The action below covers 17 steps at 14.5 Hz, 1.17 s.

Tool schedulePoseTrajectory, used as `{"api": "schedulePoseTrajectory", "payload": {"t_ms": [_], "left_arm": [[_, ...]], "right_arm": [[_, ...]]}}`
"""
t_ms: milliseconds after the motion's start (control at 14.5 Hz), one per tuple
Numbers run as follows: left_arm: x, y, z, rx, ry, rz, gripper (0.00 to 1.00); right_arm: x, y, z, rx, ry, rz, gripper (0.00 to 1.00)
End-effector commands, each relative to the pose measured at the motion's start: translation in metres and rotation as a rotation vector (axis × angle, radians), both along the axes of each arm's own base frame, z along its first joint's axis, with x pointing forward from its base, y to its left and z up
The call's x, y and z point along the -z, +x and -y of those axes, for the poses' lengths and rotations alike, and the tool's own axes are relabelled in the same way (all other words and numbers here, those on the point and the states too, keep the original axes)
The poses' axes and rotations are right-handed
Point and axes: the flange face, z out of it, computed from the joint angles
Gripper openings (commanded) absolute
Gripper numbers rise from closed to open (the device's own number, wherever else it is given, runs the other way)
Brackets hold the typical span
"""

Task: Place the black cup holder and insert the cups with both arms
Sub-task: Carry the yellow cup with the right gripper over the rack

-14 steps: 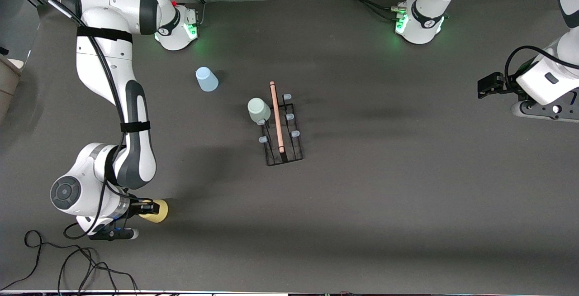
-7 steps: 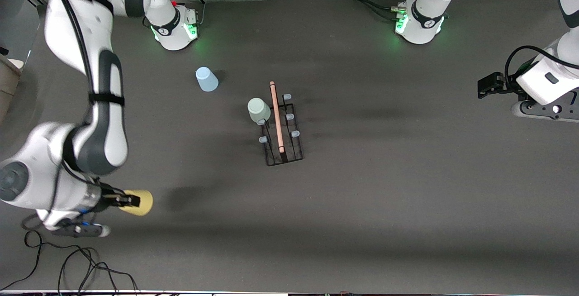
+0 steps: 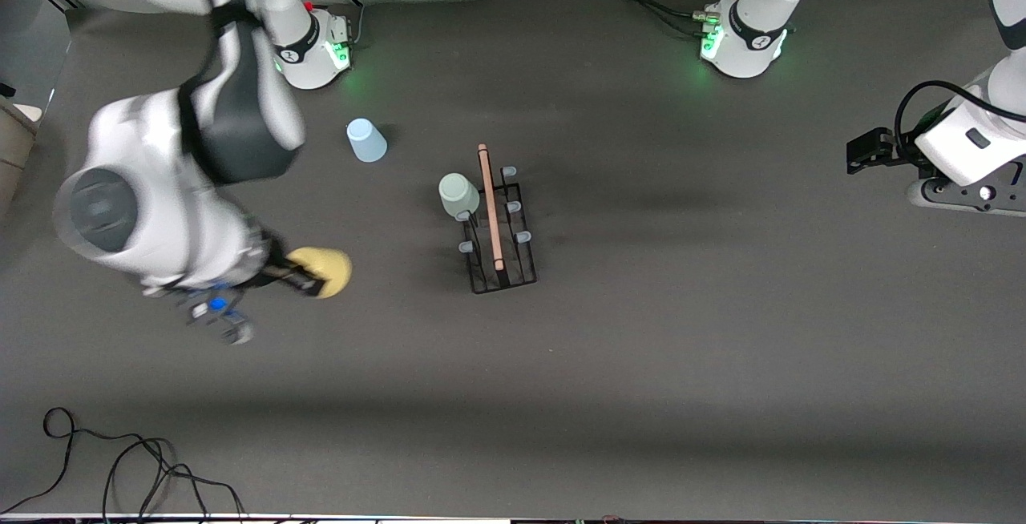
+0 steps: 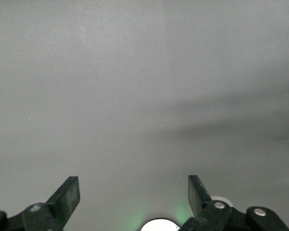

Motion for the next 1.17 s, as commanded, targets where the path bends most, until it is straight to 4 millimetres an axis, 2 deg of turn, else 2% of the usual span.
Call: {"api": "schedulePoseTrajectory", "payload": {"t_ms": [0,276,345,483,621,759,966,1103], "left_arm": [[-0.004,0.001,-0.002,0.008,0.007,-0.005,1.00],[-0.004,0.001,-0.002,0.008,0.007,-0.005,1.00],[-0.004,0.001,-0.002,0.008,0.007,-0.005,1.00],[-0.004,0.001,-0.002,0.007,0.007,-0.005,1.00],[-0.004,0.001,-0.002,0.008,0.007,-0.005,1.00],[-0.004,0.001,-0.002,0.007,0.007,-0.007,1.00],[-0.004,0.001,-0.002,0.007,0.007,-0.008,1.00],[-0.004,0.001,-0.001,0.007,0.005,-0.006,1.00]], "right_arm": [[0.000,-0.030,-0.063,0.148,0.011,-0.012,0.00],[0.011,-0.060,-0.138,0.239,0.034,0.021,0.00],[0.020,-0.062,-0.148,0.243,0.033,0.035,0.00],[0.036,-0.057,-0.152,0.255,0.037,0.049,0.00],[0.060,-0.060,-0.167,0.252,0.030,0.070,0.00],[0.078,-0.057,-0.170,0.258,0.026,0.087,0.00],[0.087,-0.058,-0.167,0.250,0.015,0.078,0.00],[0.082,-0.055,-0.159,0.252,0.017,0.073,0.00]]}}
